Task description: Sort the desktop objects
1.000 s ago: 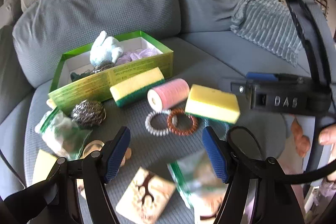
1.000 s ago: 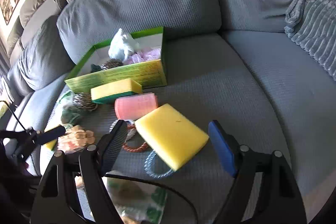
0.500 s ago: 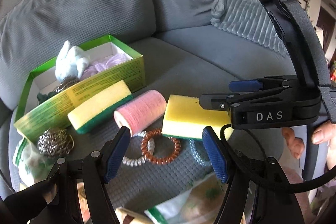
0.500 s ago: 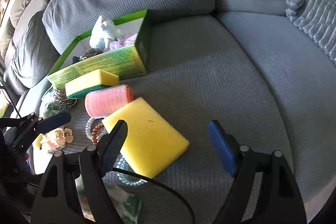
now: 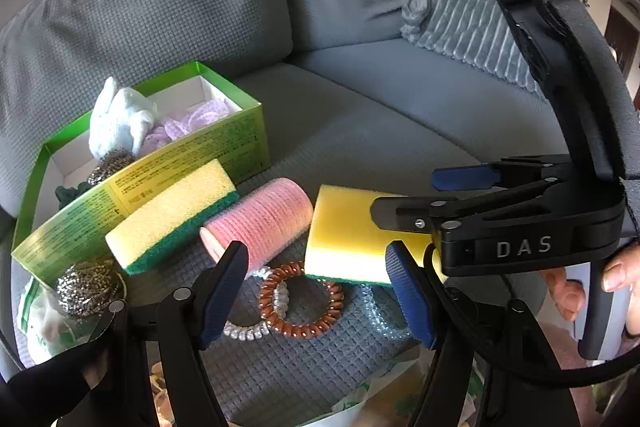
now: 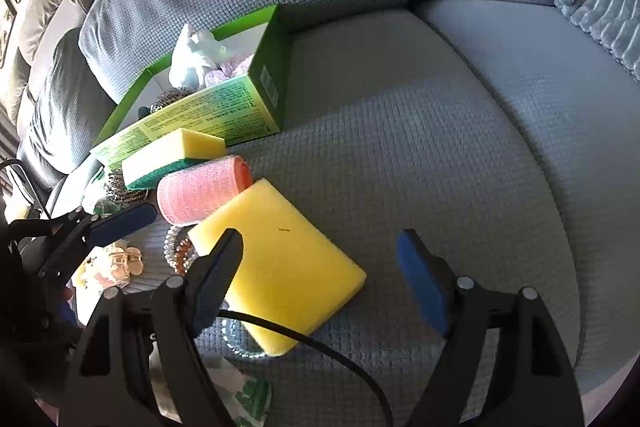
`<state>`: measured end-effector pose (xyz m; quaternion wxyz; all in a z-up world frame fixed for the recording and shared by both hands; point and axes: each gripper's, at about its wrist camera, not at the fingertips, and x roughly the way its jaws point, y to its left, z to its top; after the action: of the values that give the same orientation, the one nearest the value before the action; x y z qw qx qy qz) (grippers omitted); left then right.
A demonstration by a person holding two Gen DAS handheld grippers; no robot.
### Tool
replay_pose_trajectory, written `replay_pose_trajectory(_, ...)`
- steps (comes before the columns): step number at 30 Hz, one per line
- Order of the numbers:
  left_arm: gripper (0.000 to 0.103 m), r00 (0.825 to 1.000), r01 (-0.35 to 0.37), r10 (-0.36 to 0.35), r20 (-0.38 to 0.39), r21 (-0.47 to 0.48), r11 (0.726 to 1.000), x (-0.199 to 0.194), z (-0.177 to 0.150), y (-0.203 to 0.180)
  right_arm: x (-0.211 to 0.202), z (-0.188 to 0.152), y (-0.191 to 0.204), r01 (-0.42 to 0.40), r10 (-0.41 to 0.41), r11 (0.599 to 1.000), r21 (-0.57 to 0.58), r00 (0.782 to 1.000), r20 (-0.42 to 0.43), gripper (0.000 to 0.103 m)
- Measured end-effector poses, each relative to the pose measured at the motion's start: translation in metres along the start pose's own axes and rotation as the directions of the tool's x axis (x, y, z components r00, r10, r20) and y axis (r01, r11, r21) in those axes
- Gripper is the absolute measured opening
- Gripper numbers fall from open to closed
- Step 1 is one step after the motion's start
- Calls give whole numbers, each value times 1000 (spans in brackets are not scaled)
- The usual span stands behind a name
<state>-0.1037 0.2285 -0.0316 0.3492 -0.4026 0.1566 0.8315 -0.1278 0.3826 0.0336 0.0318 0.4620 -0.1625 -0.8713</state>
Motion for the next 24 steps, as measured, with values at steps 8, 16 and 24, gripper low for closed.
replay_pose_trajectory(8,72,1000,11,-11,-14,20,1000,10,4,-3,9,-4,-3,-24,25,999,35,999,-37,80)
replay_pose_trajectory(16,72,999,16,-16,-31,21,1000,19,7,0,14,-3,-5,-44,48,997,68,998,-52,75)
replay_pose_trajectory(24,72,999,18,-18,-35,12,1000,22,8,3,19,-1,-3,-54,61,993,102,996,-66,66)
